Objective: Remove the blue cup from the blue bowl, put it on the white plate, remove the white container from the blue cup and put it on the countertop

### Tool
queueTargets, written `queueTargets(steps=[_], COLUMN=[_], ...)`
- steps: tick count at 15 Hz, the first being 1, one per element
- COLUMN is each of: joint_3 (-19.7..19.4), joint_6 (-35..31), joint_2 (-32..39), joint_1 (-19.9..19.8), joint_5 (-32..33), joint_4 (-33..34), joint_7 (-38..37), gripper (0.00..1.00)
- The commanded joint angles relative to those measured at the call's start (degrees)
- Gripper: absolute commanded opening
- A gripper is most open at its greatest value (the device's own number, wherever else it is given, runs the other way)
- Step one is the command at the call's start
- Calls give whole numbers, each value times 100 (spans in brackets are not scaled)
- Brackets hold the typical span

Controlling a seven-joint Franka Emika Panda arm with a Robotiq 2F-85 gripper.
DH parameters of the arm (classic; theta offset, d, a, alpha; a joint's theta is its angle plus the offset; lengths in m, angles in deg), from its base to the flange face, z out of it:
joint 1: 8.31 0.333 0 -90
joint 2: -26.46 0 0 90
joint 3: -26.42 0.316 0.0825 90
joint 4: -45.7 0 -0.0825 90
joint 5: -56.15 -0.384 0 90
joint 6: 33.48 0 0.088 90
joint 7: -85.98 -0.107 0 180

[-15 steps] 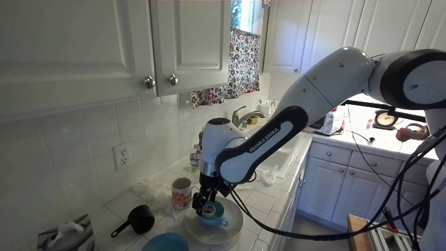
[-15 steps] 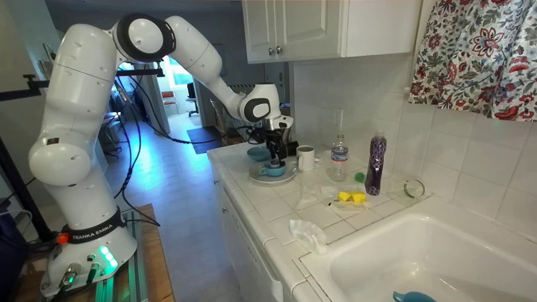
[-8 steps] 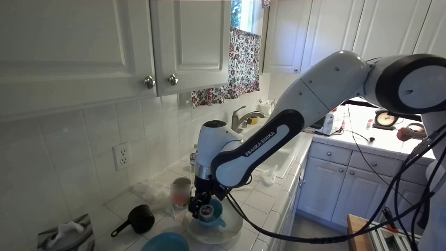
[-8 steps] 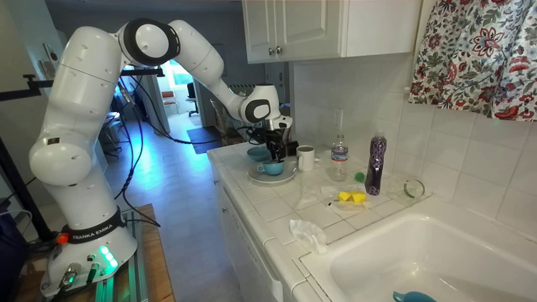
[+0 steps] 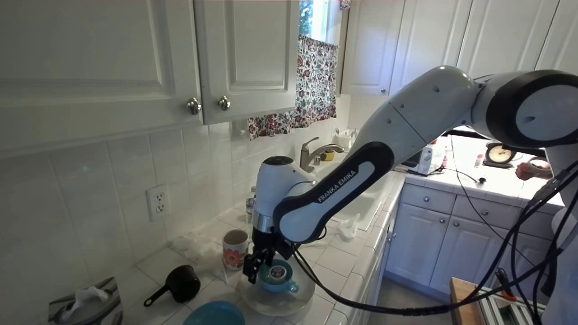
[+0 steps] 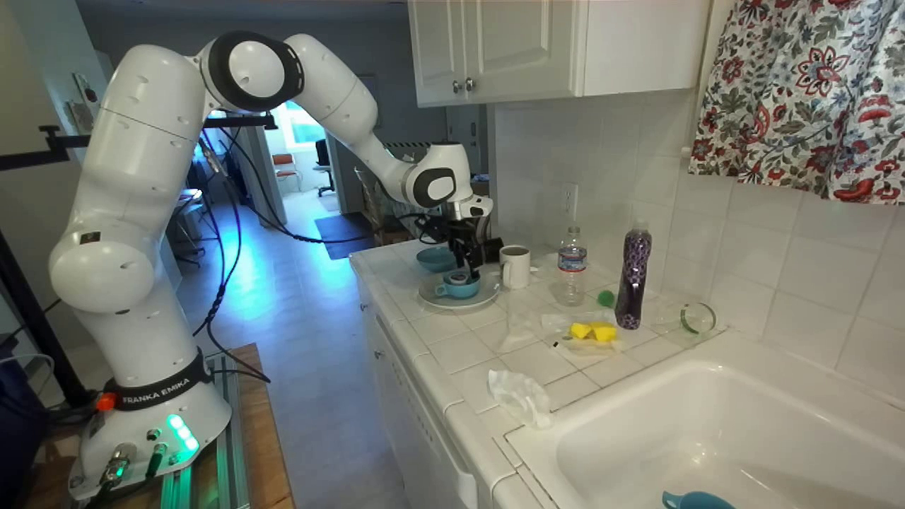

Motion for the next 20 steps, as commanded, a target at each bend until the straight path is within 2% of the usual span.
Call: queueTargets(steps=[1,5,7,8,11,13,15,20], joint_3=[3,8,-16,-39,-85,-147,-179,-272], joint_6=[-71,-269,-381,-436,-429,-394,-356,-282], joint_2=[10,-249,-400,-465,-713,-891,-988,-1034], joint_1=[-3,14,50,80,141,188,180,101], joint_5=[-112,-113,-70,-36,26,87,106,61], joint_4=[-5,-336,-502,-576,-836,-1031,-1148,-1263], joint_7=[61,39,9,-25,-95,-182,-207,-250], gripper=[78,73,78,77,86,86,81,82])
